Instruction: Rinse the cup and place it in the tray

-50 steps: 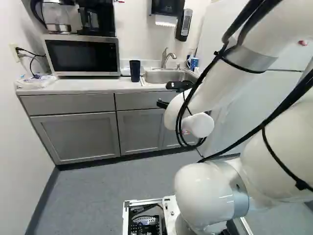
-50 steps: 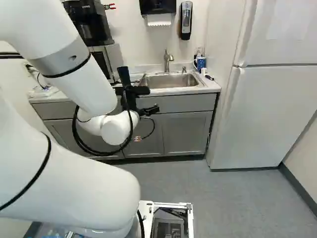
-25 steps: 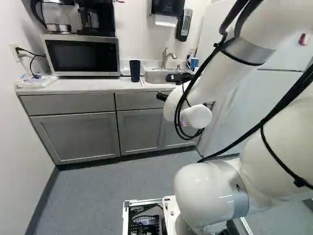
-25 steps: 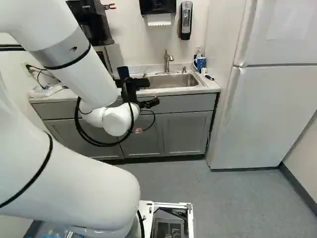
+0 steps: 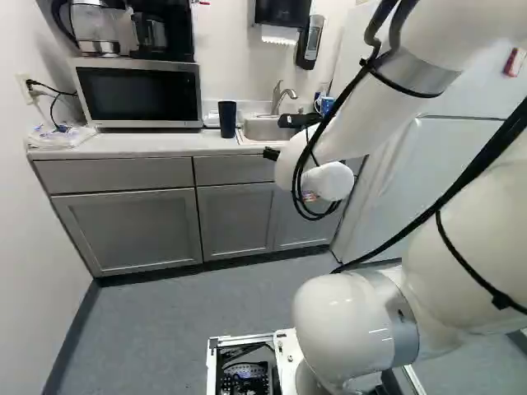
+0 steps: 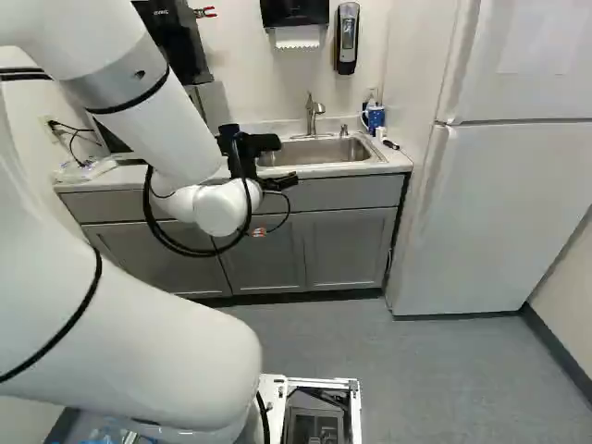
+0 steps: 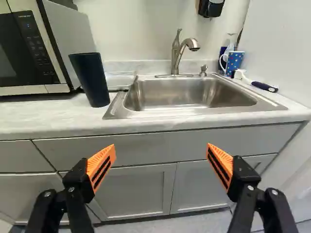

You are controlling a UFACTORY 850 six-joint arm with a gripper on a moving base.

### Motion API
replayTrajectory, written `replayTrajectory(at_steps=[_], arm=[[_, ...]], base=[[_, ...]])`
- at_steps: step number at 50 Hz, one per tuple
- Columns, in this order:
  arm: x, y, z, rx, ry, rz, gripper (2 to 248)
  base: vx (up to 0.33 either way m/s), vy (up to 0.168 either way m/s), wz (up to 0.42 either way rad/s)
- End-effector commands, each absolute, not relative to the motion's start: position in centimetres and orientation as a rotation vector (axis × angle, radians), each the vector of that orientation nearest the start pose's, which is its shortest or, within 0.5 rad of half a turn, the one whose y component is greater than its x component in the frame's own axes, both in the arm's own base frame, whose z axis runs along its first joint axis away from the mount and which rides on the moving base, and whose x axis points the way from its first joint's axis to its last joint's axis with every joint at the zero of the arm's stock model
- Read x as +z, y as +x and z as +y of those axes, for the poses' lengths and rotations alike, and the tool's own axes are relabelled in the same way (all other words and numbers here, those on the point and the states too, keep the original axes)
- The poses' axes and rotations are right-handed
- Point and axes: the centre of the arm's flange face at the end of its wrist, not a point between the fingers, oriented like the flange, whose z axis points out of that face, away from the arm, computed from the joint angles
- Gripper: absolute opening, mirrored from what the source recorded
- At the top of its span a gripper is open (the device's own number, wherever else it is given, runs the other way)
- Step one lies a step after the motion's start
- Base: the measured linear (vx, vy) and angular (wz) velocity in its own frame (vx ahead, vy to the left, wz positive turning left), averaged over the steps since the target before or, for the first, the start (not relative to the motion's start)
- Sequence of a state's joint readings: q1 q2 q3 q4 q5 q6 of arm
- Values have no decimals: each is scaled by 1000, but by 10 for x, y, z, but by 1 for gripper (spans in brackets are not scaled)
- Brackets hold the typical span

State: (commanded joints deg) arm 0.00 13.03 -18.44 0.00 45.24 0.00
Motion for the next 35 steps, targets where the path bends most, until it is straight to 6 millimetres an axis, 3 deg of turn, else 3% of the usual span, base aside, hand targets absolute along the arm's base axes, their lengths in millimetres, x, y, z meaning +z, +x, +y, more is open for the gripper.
replayTrajectory(at_steps=[12, 35], arm=[[448, 359, 0, -1936, -2474, 0, 247], [462, 359, 0, -1904, -2499, 0, 247]], base=[[0, 0, 0], [0, 0, 0]])
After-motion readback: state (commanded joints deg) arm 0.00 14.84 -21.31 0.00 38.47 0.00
